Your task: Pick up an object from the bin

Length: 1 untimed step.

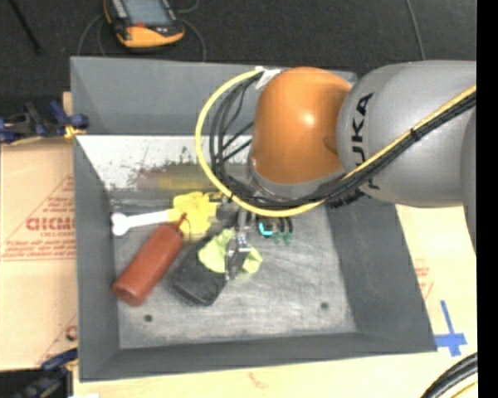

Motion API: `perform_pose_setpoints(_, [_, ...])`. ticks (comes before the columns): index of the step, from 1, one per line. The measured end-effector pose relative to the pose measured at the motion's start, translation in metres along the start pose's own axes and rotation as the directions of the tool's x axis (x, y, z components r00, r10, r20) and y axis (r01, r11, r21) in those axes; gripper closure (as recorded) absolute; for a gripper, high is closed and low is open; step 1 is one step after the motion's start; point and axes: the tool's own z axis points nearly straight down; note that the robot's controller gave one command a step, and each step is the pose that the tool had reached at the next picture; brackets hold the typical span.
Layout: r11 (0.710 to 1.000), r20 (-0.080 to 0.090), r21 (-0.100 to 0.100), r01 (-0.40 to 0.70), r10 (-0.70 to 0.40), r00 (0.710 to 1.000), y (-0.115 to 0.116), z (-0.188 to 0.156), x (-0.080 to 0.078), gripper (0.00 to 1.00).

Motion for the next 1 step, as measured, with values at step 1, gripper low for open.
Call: perform_pose_setpoints(1, [1.000,0.008,-0.001,-0.002,0.002,1.000,-0.0004,-0.0043,-0.0016,0.00])
